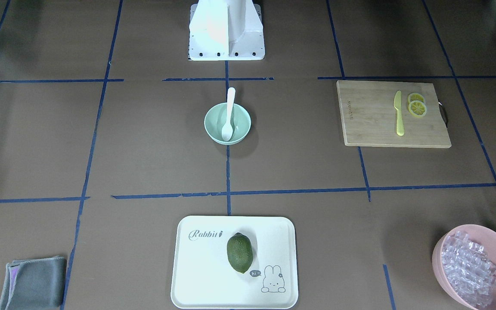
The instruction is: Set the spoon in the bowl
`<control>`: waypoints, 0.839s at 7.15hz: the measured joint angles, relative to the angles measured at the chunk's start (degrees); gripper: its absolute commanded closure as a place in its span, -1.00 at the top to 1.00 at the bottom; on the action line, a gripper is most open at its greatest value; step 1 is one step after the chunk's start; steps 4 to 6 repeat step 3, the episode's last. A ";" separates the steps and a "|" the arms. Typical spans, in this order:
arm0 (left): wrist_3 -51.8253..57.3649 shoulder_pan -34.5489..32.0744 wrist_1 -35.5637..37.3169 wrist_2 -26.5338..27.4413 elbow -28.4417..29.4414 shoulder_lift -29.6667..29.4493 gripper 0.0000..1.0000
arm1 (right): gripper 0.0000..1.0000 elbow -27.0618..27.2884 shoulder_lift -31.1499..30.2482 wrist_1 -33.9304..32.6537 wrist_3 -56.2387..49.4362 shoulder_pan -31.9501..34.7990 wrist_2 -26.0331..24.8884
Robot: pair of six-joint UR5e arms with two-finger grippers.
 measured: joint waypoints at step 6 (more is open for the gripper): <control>-0.01 0.00 0.00 0.00 0.12 -0.41 1.00 | 1.00 0.02 0.03 0.01 -0.05 0.00 -0.02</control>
